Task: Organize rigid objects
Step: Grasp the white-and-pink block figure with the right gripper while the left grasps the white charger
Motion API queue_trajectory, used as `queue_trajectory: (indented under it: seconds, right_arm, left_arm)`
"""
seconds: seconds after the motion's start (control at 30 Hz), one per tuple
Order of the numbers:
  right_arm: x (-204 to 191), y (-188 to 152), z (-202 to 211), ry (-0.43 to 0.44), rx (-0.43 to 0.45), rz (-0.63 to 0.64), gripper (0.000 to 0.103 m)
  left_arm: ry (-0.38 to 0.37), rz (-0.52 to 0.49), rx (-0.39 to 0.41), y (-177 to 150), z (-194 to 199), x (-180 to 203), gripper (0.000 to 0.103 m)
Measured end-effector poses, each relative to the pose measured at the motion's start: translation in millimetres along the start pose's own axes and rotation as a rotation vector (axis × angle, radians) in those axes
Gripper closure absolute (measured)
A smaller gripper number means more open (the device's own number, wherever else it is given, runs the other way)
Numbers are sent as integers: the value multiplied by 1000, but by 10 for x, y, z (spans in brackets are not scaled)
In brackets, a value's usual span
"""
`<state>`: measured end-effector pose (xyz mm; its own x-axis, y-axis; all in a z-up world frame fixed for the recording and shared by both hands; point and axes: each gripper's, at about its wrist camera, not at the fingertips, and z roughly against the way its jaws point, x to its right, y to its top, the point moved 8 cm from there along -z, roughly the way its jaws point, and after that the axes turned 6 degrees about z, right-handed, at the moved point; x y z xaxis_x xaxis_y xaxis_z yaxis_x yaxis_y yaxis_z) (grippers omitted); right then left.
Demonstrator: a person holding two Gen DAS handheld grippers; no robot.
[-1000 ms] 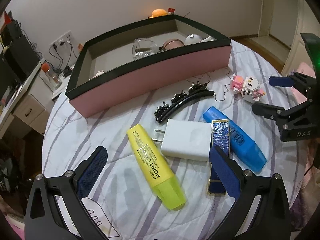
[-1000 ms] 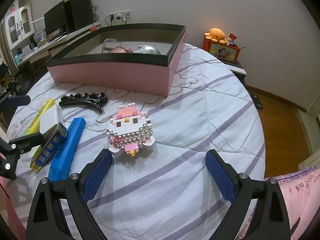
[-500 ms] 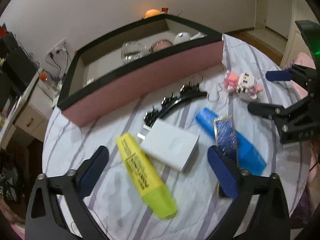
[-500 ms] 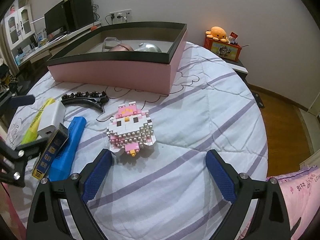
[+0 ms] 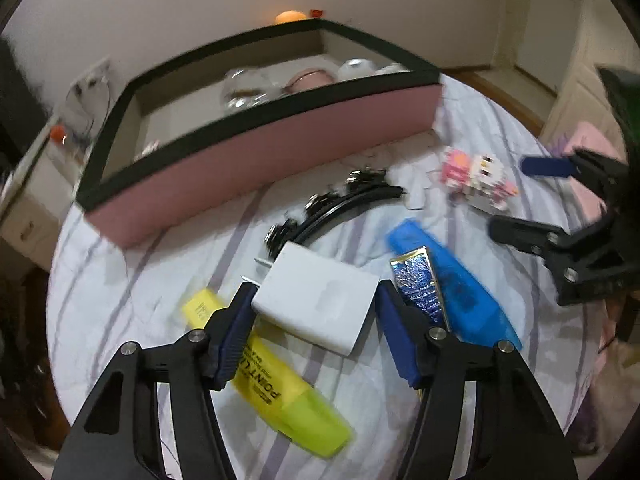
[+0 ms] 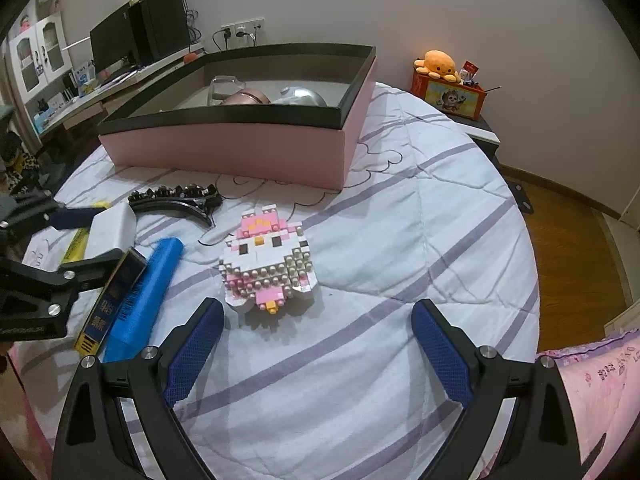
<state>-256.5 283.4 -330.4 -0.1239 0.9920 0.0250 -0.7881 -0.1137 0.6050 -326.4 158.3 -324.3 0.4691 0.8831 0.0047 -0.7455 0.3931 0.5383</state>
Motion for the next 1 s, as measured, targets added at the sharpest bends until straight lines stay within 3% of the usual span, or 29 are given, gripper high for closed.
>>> queue_trajectory:
  seconds: [0.17, 0.5, 0.53, 0.6, 0.67, 1.0]
  right_arm:
    - [-48, 30, 29, 3, 18, 3, 7]
    - [-232, 174, -81, 30, 34, 30, 8]
    - [-233, 173, -108, 34, 22, 28, 10]
    - [-206, 177, -118, 19, 22, 25, 38]
    - [-163, 175, -93, 9, 32, 15, 55]
    - [-223, 194, 138, 74, 77, 10, 55]
  left_arm:
    - [26, 124, 17, -37, 23, -155, 43]
    - [37, 112, 24, -58, 7, -125, 43]
    - [34, 112, 24, -59, 10, -127, 43]
    - [31, 105, 23, -61, 11, -125, 43]
    - [28, 112, 26, -61, 19, -130, 43]
    - [-53, 166, 60, -31, 184, -173, 44]
